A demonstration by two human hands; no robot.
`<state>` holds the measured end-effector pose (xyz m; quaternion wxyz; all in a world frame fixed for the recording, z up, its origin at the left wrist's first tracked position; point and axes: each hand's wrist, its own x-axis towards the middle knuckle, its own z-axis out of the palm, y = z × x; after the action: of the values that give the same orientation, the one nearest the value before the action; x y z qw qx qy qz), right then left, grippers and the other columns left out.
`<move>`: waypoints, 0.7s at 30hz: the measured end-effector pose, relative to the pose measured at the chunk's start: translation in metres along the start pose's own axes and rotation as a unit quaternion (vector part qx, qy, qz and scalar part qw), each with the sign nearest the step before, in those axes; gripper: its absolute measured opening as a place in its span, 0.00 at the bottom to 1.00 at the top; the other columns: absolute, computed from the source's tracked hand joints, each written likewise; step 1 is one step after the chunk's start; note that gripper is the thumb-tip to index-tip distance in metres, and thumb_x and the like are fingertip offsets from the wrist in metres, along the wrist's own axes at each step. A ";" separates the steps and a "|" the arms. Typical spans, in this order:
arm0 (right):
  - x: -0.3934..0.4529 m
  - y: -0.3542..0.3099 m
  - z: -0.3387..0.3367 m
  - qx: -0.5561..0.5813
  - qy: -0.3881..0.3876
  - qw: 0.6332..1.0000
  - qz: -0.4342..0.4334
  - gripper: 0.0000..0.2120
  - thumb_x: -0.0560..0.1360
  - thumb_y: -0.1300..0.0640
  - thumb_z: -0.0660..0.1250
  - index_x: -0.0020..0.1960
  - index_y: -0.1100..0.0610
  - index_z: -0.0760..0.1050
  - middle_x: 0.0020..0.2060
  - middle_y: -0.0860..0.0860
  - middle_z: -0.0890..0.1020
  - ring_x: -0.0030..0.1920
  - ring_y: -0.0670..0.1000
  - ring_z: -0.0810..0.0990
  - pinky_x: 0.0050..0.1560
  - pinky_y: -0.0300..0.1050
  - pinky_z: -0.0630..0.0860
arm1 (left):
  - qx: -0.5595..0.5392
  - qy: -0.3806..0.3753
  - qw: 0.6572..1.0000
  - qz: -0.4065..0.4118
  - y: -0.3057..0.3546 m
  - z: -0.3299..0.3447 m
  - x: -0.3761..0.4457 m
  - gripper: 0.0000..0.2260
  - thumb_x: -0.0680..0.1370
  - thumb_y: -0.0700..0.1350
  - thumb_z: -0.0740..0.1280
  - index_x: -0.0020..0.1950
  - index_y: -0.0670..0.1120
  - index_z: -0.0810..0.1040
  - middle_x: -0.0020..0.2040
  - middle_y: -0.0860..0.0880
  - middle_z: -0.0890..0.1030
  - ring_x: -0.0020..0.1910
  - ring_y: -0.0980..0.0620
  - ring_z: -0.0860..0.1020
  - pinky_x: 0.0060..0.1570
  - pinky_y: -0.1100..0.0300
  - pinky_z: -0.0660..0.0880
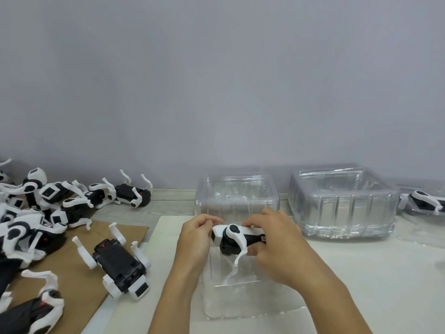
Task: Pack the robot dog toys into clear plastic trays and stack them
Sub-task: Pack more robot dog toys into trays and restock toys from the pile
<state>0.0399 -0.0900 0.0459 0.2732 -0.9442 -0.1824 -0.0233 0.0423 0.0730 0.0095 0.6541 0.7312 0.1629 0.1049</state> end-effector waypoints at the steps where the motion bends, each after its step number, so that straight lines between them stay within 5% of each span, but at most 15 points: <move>1: 0.000 0.000 0.000 -0.001 0.003 1.000 0.000 0.16 0.74 0.57 0.70 0.58 0.41 0.75 0.50 0.40 0.71 0.55 0.45 0.65 0.58 0.48 0.63 | -0.003 -0.002 1.000 -0.001 0.000 0.000 0.000 0.18 0.81 0.34 0.59 0.39 0.44 0.83 0.44 0.43 0.84 0.45 0.46 0.79 0.49 0.54 0.73; 21: 0.003 0.007 0.006 -0.008 0.021 1.000 0.009 0.16 0.75 0.60 0.69 0.56 0.42 0.75 0.48 0.38 0.71 0.55 0.44 0.63 0.51 0.46 0.57 | 0.025 -0.006 1.000 0.016 -0.005 0.004 0.004 0.18 0.83 0.36 0.57 0.43 0.47 0.84 0.47 0.47 0.85 0.51 0.47 0.80 0.49 0.57 0.74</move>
<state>0.0444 -0.0913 0.0377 0.2700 -0.9471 -0.1682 -0.0424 0.0472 0.0715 0.0039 0.6350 0.7503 0.1497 0.1070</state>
